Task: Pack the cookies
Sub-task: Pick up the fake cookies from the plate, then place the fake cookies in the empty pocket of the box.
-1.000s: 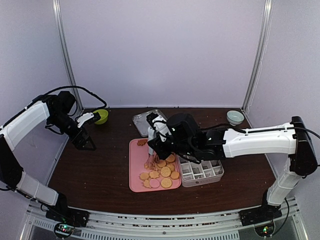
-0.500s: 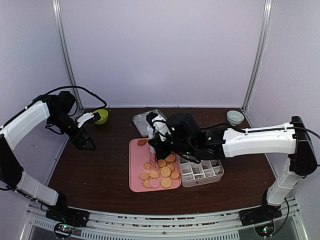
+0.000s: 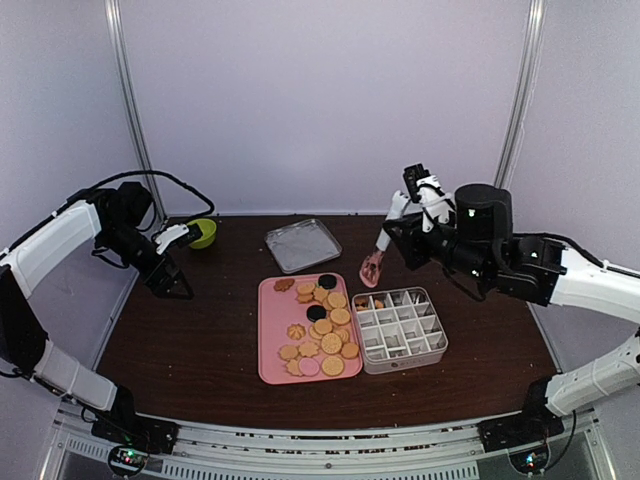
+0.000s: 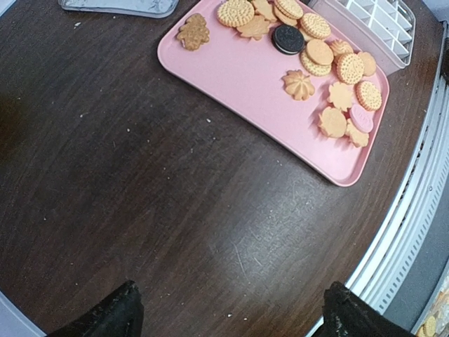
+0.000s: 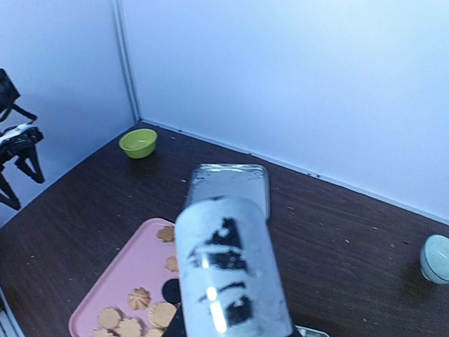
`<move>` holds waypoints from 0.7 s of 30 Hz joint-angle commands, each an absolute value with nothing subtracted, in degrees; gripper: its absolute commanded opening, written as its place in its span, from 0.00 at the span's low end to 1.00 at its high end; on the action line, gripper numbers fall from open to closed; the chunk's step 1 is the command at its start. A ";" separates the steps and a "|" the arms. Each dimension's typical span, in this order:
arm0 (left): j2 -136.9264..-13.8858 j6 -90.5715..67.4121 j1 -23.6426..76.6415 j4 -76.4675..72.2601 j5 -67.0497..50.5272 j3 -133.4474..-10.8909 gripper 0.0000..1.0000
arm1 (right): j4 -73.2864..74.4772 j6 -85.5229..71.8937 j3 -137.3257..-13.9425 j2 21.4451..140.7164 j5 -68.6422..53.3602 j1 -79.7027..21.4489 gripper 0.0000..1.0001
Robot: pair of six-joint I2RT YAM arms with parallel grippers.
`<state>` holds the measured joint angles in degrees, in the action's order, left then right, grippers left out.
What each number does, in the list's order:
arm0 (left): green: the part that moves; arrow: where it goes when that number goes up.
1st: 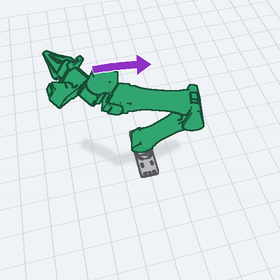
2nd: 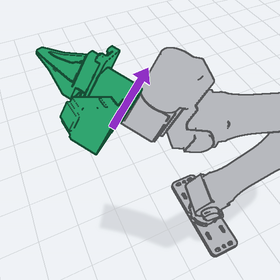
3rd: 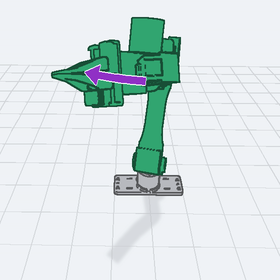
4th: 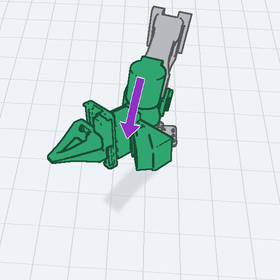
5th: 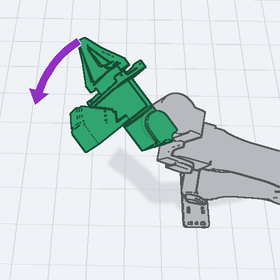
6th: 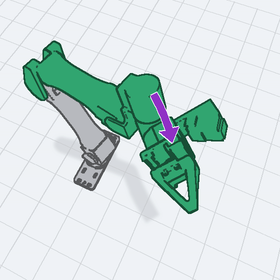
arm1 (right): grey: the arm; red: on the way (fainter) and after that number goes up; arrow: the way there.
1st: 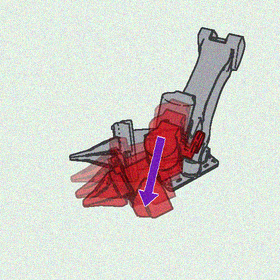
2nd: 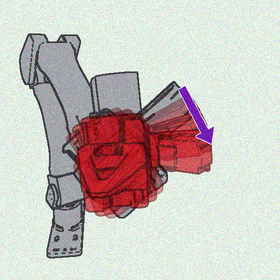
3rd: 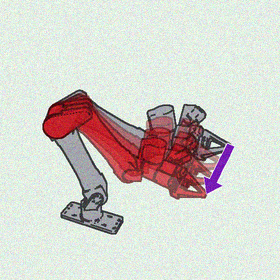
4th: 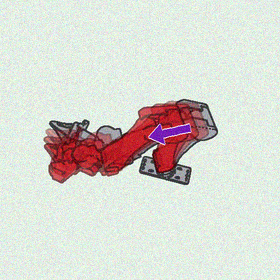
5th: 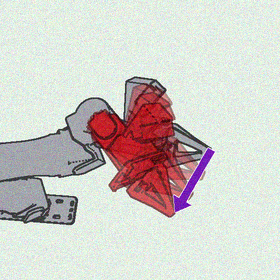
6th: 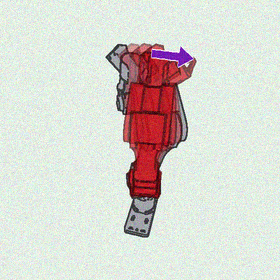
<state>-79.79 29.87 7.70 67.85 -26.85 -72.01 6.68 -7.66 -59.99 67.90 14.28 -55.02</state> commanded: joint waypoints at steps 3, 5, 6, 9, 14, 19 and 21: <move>-80.63 29.58 7.14 68.15 -30.28 -73.67 0.91 | 11.35 -6.99 -54.08 62.08 17.69 -49.67 0.00; -81.00 29.55 7.27 68.16 -30.88 -73.49 0.91 | 11.52 -6.58 -53.28 61.83 17.64 -48.58 0.00; -81.28 29.60 7.31 68.12 -31.18 -73.40 0.90 | 11.54 -6.45 -53.18 62.06 17.59 -48.16 0.00; -82.35 29.22 8.02 66.96 -31.90 -72.88 0.90 | 11.18 -6.07 -53.16 63.09 17.13 -47.33 0.00; -86.31 28.21 10.70 65.88 -31.09 -74.02 0.88 | 10.63 -5.06 -53.77 65.53 16.89 -46.47 0.00; -90.22 27.27 14.84 63.02 -29.26 -74.54 0.88 | 9.44 -4.52 -54.04 67.27 16.10 -45.36 0.00; -92.60 26.33 16.99 62.05 -28.36 -75.37 0.87 | 9.30 -4.32 -54.28 68.00 15.53 -45.02 0.00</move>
<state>-89.32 28.16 13.54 65.54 -29.45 -72.88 12.01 -5.39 -52.88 67.26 16.23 -46.00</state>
